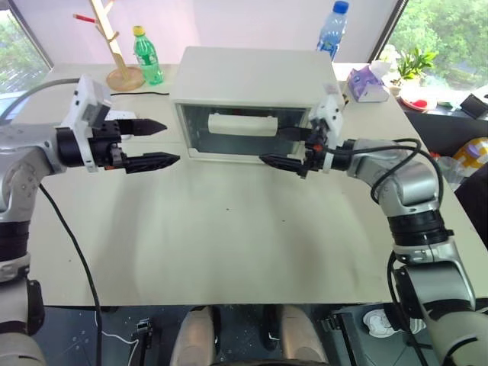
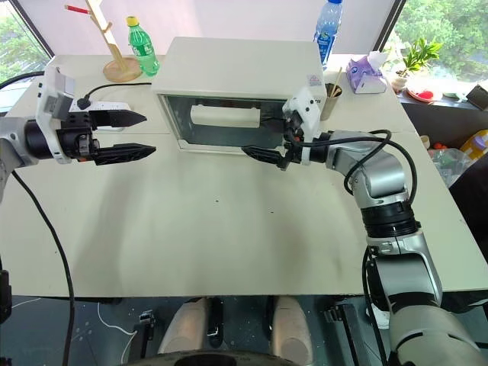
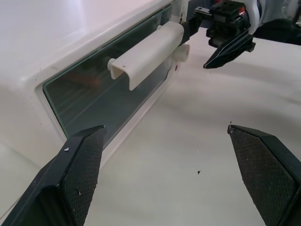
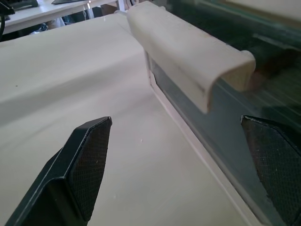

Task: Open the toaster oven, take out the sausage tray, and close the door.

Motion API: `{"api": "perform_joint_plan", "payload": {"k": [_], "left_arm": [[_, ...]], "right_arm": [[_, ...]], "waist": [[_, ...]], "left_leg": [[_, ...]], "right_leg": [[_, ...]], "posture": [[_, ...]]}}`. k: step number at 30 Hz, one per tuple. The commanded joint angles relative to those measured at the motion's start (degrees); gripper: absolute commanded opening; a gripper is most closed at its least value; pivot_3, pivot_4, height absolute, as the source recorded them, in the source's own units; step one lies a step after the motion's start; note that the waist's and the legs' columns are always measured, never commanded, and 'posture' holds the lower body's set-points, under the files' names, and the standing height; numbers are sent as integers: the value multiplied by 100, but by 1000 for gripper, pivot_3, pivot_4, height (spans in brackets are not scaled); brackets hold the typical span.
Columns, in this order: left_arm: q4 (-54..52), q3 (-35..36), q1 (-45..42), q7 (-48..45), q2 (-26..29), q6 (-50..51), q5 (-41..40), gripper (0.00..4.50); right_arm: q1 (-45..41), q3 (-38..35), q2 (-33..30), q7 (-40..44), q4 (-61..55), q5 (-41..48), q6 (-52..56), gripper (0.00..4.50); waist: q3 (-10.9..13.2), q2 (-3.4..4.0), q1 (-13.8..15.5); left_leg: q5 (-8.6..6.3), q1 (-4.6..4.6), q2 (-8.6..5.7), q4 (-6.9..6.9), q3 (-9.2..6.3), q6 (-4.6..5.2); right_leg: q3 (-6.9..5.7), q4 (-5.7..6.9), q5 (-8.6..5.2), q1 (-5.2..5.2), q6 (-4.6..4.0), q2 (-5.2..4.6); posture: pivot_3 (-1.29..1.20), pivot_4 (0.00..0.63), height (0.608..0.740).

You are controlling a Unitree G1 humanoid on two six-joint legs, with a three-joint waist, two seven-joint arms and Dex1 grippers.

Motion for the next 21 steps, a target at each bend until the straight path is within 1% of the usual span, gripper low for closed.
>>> {"api": "perform_joint_plan", "payload": {"k": [1, 4, 10, 14, 20, 21], "left_arm": [[-105, 169, -80, -5, 45, -46, -34, 4400], [-23, 116, -138, 73, -31, -144, 64, 4400], [6, 59, -183, 141, -197, -161, 109, 4400], [225, -22, -380, 145, -347, -185, 203, 4400], [700, -87, -944, 145, -643, -1, 121, 4400], [840, -122, -1073, 116, -693, -15, 152, 4158]], "right_arm": [[-274, -35, 124, 136, -80, 8, -130, 4500], [-181, -62, 167, 326, -523, 283, 188, 4500], [321, -125, 115, 417, -1386, 512, 360, 4500], [514, -160, 160, 288, -1754, 627, 543, 4500], [819, -154, 273, -13, -2059, 660, 676, 4500], [888, -149, 287, -63, -2089, 642, 669, 4500]], "waist": [[0, 0, -3], [0, 0, -12], [0, 0, 2], [0, 0, -11], [1, -1, -16], [1, -1, -21]], "left_leg": [[0, 0, 0, 0, 0, 0], [1, 0, 0, 0, -2, -1], [1, 0, 0, 0, -4, -1], [1, 0, 1, 0, -5, -2], [1, -1, 2, 0, -5, -2], [1, -1, 2, 0, -5, -2]], "right_leg": [[0, 1, 0, 0, 0, 0], [0, 2, 0, -1, 0, 0], [0, 3, 0, 0, 0, 1], [0, 4, 0, -1, 0, 4], [0, 3, 0, -2, 0, 7], [0, 3, 0, -2, 0, 7]], "posture": [[0, 150, 722], [0, 150, 722], [0, 150, 722], [0, 150, 722], [0, 150, 722], [0, 150, 722]]}}
